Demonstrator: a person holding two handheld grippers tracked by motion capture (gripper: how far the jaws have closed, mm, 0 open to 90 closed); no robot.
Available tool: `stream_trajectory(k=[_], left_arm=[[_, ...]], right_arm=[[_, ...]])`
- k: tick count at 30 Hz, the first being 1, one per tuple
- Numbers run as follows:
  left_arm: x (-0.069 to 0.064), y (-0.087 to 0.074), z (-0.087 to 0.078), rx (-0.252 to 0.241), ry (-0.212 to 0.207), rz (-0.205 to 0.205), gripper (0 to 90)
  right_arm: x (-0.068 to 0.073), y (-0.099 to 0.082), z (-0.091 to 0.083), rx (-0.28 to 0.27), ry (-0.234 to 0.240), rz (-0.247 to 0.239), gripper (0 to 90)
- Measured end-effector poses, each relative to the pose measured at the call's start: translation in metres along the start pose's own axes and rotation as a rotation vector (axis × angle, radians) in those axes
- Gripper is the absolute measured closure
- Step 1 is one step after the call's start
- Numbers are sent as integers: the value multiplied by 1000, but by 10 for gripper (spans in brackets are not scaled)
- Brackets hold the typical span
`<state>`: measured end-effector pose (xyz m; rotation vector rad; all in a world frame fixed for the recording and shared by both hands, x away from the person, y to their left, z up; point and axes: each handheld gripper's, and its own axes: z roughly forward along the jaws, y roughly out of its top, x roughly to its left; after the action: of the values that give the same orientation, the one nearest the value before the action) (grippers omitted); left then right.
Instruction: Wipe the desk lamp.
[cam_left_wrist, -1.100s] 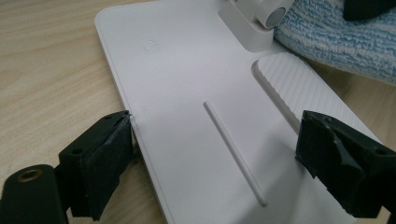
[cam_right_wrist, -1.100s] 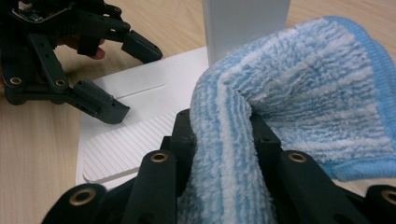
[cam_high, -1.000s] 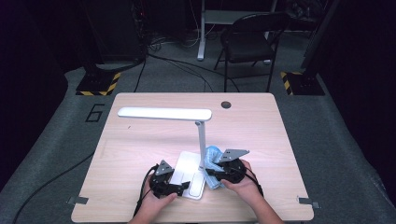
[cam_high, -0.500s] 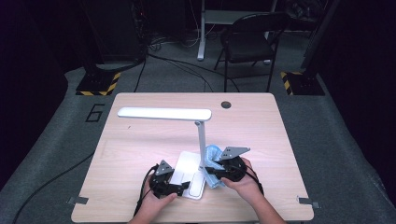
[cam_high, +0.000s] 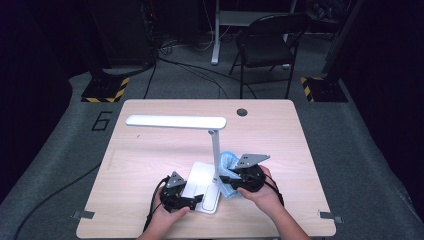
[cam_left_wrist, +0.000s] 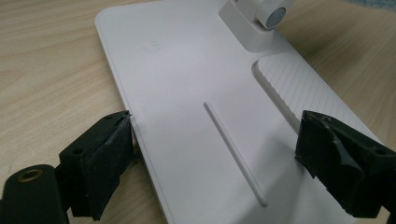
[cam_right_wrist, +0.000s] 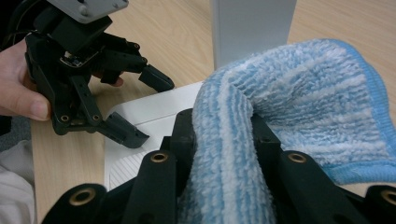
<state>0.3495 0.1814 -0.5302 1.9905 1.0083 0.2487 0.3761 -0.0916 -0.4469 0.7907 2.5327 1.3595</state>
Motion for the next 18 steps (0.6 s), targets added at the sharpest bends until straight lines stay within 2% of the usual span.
stream_trajectory(k=[4,10,18], left_arm=[[0,0,0,0,0,0,111],[0,0,0,0,0,-1,111],[0,0,0,0,0,-1,112]], right_arm=[[0,5,-4,-6,-1,-19,687],[2,12,-9,-16,-4,-12,686],[2,24,-17,-24,5,-41,686]])
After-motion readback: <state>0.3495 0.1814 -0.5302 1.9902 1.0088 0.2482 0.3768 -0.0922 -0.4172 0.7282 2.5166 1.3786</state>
